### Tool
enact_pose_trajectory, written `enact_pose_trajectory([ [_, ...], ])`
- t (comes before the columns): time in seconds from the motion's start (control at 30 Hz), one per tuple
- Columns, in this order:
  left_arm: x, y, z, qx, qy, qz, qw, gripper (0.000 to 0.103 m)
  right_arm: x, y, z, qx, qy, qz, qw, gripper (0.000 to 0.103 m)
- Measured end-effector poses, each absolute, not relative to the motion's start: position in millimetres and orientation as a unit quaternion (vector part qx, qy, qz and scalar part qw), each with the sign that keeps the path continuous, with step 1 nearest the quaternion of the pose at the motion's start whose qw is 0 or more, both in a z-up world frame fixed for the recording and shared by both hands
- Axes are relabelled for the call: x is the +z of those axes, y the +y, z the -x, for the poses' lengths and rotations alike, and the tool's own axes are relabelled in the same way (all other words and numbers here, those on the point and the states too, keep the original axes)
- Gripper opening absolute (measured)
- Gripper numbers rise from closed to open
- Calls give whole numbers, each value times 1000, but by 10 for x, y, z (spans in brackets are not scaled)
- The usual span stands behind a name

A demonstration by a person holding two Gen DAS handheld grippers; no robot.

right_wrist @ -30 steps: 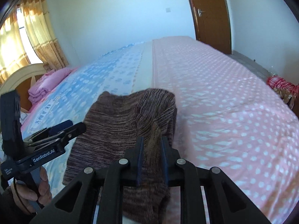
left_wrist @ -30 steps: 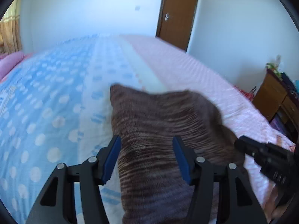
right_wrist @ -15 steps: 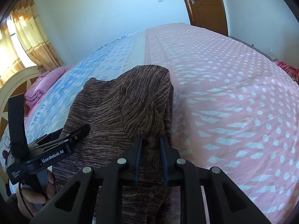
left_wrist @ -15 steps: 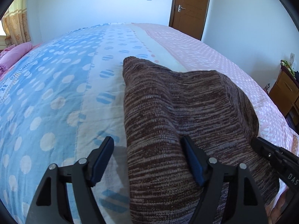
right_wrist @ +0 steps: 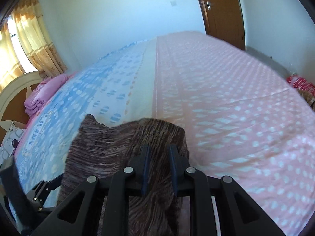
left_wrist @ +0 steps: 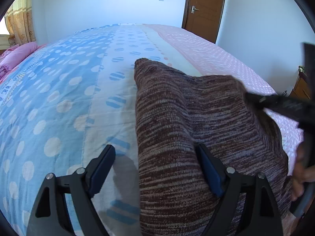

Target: Fold small clothes

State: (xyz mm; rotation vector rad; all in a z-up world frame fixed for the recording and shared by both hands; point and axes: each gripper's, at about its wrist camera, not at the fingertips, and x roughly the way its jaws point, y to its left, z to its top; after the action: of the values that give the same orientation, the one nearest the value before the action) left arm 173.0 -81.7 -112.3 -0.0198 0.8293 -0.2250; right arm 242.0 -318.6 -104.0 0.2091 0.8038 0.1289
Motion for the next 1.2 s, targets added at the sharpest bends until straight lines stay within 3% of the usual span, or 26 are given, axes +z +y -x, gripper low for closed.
enact_pose_trajectory([
  [0.33, -1136, -795, -1744, -106, 404, 15, 908, 92, -1144, -3254, -2592, 56, 403, -116, 906, 19],
  [0.5, -1143, -776, -1755, -108, 406, 21, 907, 92, -925, -3391, -2165, 50, 373, -163, 912, 22],
  [0.57, -1141, -775, -1755, -107, 406, 20, 907, 93, -862, -3435, -1956, 53, 355, -180, 916, 27],
  [0.63, -1142, -774, -1757, -106, 406, 20, 907, 93, -871, -3461, -1782, 55, 339, -189, 920, 40],
  [0.7, -1145, -766, -1758, -109, 408, 25, 906, 95, -943, -3487, -1667, 53, 327, -192, 924, 44],
  [1.07, -1098, -571, -1736, -158, 414, 110, 890, 97, -1065, -3786, -1617, 85, 330, -291, 894, 47],
  [1.13, -1053, -557, -1779, -163, 425, 133, 880, 97, -1044, -3782, -1609, 86, 326, -291, 895, 61],
  [1.2, -984, -592, -1843, -181, 432, 157, 869, 97, -1037, -3771, -1611, 94, 322, -295, 895, 66],
])
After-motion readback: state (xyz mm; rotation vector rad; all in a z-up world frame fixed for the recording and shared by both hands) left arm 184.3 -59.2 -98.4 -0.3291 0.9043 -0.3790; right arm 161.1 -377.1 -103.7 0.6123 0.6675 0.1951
